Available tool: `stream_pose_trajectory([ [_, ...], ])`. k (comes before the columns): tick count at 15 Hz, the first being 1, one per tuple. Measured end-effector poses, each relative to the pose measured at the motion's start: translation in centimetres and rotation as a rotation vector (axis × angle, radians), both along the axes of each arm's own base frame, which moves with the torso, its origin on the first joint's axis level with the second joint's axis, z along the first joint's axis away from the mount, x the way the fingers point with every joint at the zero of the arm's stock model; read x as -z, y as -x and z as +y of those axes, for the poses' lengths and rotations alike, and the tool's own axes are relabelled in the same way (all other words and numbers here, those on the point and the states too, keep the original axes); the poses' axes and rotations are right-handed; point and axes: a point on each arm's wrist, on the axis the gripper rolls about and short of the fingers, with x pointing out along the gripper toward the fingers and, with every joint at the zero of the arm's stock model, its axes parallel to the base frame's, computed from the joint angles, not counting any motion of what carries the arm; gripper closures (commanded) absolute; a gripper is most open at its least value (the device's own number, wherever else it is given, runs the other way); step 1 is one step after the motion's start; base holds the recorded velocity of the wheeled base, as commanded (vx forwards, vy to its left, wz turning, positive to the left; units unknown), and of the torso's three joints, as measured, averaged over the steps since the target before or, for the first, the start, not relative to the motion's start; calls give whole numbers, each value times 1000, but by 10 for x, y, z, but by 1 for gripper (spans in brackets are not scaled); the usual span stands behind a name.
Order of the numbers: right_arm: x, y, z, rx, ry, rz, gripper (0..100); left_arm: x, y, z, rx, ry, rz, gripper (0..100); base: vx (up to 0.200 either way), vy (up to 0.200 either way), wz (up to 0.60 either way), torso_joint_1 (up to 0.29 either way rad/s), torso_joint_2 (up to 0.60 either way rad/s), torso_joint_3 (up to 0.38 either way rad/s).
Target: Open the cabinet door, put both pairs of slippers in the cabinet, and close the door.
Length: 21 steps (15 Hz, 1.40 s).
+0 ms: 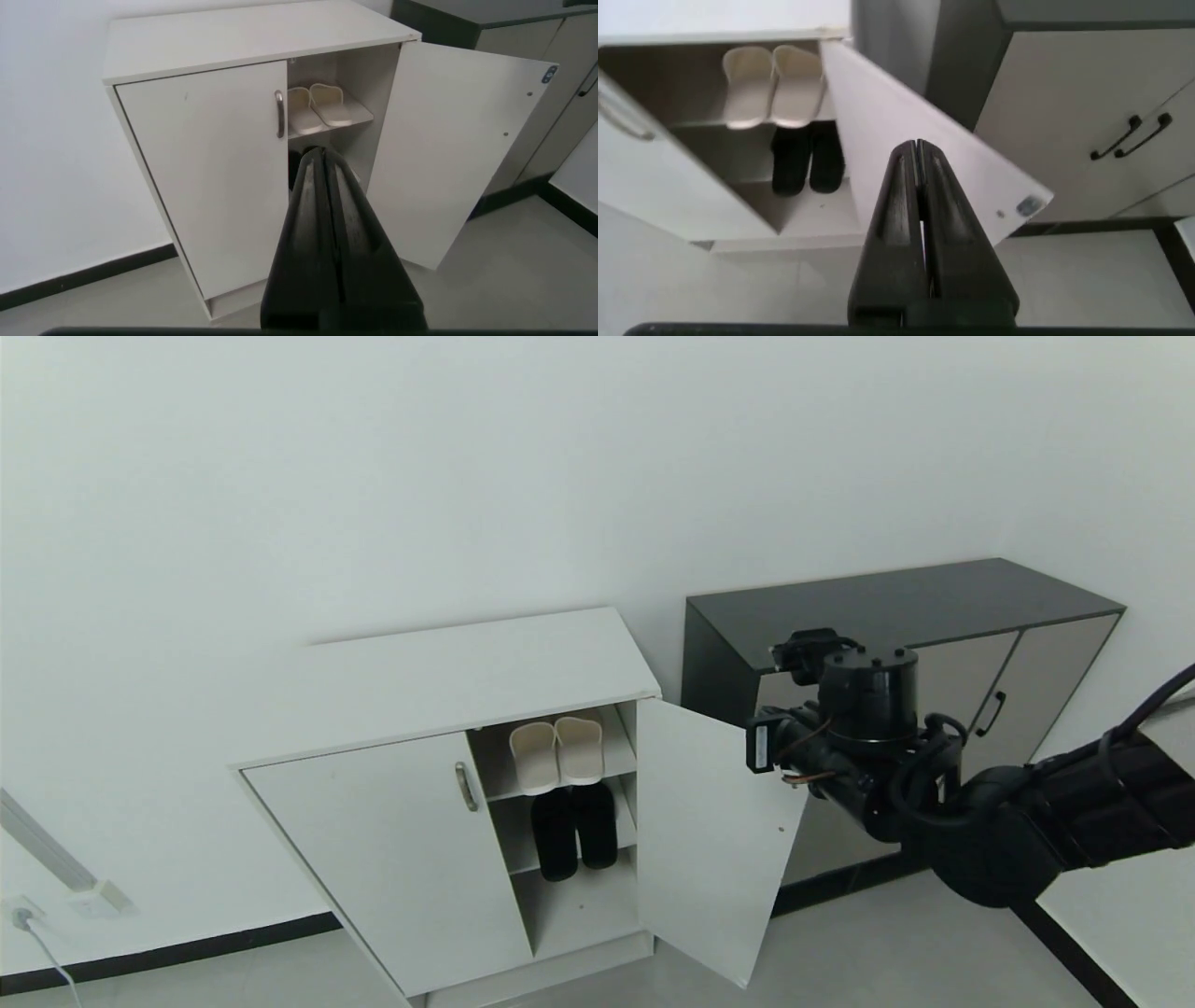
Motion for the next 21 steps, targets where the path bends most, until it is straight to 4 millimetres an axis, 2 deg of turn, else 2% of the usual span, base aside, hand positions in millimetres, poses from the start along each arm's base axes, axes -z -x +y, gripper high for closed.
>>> stream_pose_trajectory([
  [5,12,-44,-21,38,-6,26,100,0,0,0,0,0,0,100,0,0,0,0,0,0],
  [9,28,-71,-34,62,-11,47,100,0,0,0,0,0,0,100,0,0,0,0,0,0],
  [14,47,-91,-37,86,-4,65,100,0,0,0,0,0,0,100,0,0,0,0,0,0],
  [21,65,-106,-38,94,3,88,100,0,0,0,0,1,0,100,0,0,0,0,0,0],
])
